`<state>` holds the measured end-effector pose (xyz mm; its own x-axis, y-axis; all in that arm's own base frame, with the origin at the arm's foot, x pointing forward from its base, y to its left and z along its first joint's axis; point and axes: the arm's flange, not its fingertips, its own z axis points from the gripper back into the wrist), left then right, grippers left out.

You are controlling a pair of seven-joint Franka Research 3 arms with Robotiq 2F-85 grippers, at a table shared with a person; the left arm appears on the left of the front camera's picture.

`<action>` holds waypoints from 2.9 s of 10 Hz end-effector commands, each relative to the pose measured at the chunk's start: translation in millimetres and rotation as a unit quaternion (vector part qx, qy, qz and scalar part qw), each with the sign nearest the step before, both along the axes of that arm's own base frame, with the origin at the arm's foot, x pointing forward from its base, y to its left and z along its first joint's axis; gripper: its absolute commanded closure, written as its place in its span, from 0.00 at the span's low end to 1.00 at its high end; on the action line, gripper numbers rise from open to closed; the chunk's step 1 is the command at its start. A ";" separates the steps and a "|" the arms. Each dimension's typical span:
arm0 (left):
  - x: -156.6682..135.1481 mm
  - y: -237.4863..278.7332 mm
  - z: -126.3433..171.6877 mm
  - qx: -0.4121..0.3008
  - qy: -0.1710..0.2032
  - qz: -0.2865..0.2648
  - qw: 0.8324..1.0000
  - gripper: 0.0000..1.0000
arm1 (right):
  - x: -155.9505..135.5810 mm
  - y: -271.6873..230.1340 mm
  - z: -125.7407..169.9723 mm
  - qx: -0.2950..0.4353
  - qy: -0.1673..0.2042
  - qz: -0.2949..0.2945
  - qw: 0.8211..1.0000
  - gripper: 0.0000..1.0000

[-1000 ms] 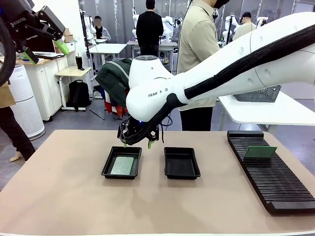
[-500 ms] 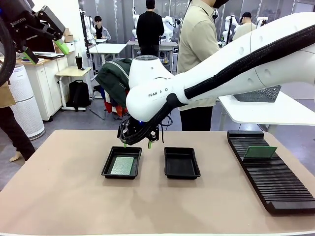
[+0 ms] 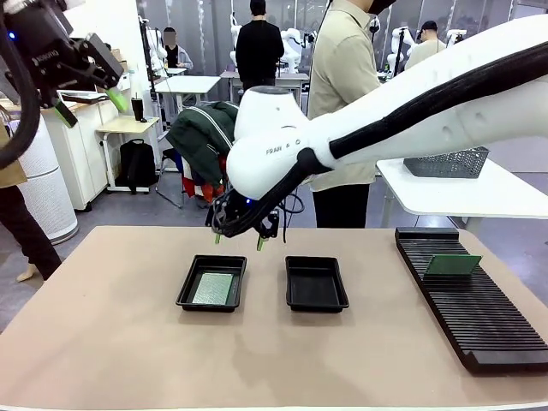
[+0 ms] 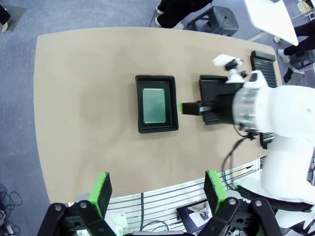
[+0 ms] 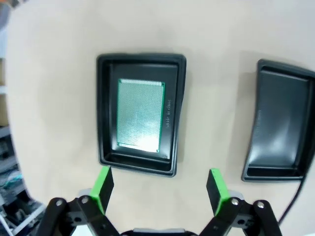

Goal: Inspect and transfer BCBs to ESD trays.
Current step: Pick up the ESD tray and place it on the left side of the table.

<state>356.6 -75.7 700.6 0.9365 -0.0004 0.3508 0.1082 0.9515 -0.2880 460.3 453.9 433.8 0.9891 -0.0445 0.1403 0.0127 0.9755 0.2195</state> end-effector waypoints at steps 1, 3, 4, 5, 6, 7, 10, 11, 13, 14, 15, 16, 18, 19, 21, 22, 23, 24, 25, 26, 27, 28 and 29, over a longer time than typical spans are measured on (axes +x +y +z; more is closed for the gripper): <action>12.4 -0.3 -15.6 0.016 0.014 -0.003 1.000 0.00 | -19.0 -36.9 6.6 0.060 -0.002 -0.013 0.998 0.00; 19.6 -7.4 -37.6 0.031 0.048 -0.026 0.998 0.00 | -22.2 -65.8 15.2 0.108 -0.002 -0.023 0.994 0.00; 21.8 -14.2 -54.2 0.039 0.067 -0.036 0.996 0.00 | -22.3 -79.8 18.0 0.129 0.002 -0.031 0.991 0.00; 22.1 -21.5 -73.3 0.051 0.085 -0.039 0.994 0.00 | -23.2 -92.8 21.3 0.145 0.007 -0.030 0.989 0.00; 22.9 -27.8 -94.1 0.057 0.104 -0.039 0.992 0.00 | -23.9 -106.5 26.0 0.159 0.008 -0.032 0.987 0.00; 24.5 -32.1 -111.7 0.056 0.118 -0.041 0.991 0.00 | -24.4 -117.1 30.8 0.175 0.013 -0.026 0.984 0.00; 32.3 -53.2 -165.5 0.051 0.142 -0.037 0.988 0.00 | -20.3 -140.2 33.5 0.206 0.027 -0.014 0.978 0.00; 37.0 -61.0 -185.3 0.049 0.146 -0.033 0.987 0.00 | -16.8 -115.3 40.4 0.178 0.010 -0.034 0.983 0.00; 48.2 -72.1 -217.1 0.043 0.139 -0.023 0.989 0.00 | -16.8 -115.3 40.4 0.178 0.010 -0.034 0.983 0.00; 53.7 -77.7 -230.4 0.048 0.134 -0.019 0.990 0.00 | -16.8 -115.3 40.4 0.178 0.010 -0.034 0.983 0.00; 61.4 -82.8 -246.1 0.059 0.133 -0.009 0.989 0.00 | -16.8 -115.3 40.4 0.178 0.010 -0.034 0.983 0.00; 69.4 -86.0 -258.7 0.066 0.128 0.002 0.990 0.00 | -16.8 -115.3 40.4 0.178 0.010 -0.034 0.983 0.00; 86.9 -96.7 -285.6 0.075 0.109 0.010 0.991 0.00 | -16.8 -115.3 40.4 0.178 0.010 -0.034 0.983 0.00; 97.4 -100.2 -300.9 0.089 0.099 0.017 0.991 0.00 | -16.8 -115.3 40.4 0.178 0.010 -0.034 0.983 0.00; 111.7 -106.8 -322.6 0.098 0.086 0.014 0.991 0.00 | -16.8 -115.3 40.4 0.178 0.010 -0.034 0.983 0.00; 118.0 -108.9 -334.4 0.113 0.080 0.009 0.990 0.00 | -16.8 -115.3 40.4 0.178 0.010 -0.034 0.983 0.00; 123.1 -109.4 -345.7 0.112 0.082 0.003 0.990 0.00 | -16.8 -115.3 40.4 0.178 0.010 -0.034 0.983 0.00; 128.1 -109.8 -354.3 0.110 0.082 0.003 0.990 0.00 | -16.8 -115.3 40.4 0.178 0.010 -0.034 0.983 0.00; 131.4 -109.4 -361.0 0.112 0.078 0.002 0.991 0.00 | -16.8 -115.3 40.4 0.178 0.010 -0.034 0.983 0.00; 134.0 -110.0 -366.6 0.117 0.079 -0.002 0.990 0.00 | -16.8 -115.3 40.4 0.178 0.010 -0.034 0.983 0.00; 136.6 -111.3 -374.9 0.127 0.078 -0.002 0.989 0.00 | -16.8 -115.3 40.4 0.178 0.010 -0.034 0.983 0.00; 138.2 -112.7 -378.7 0.132 0.078 -0.004 0.988 0.00 | -16.8 -115.3 40.4 0.178 0.010 -0.034 0.983 0.00; 139.4 -114.4 -381.5 0.138 0.075 -0.005 0.988 0.00 | -16.8 -115.3 40.4 0.178 0.010 -0.034 0.983 0.00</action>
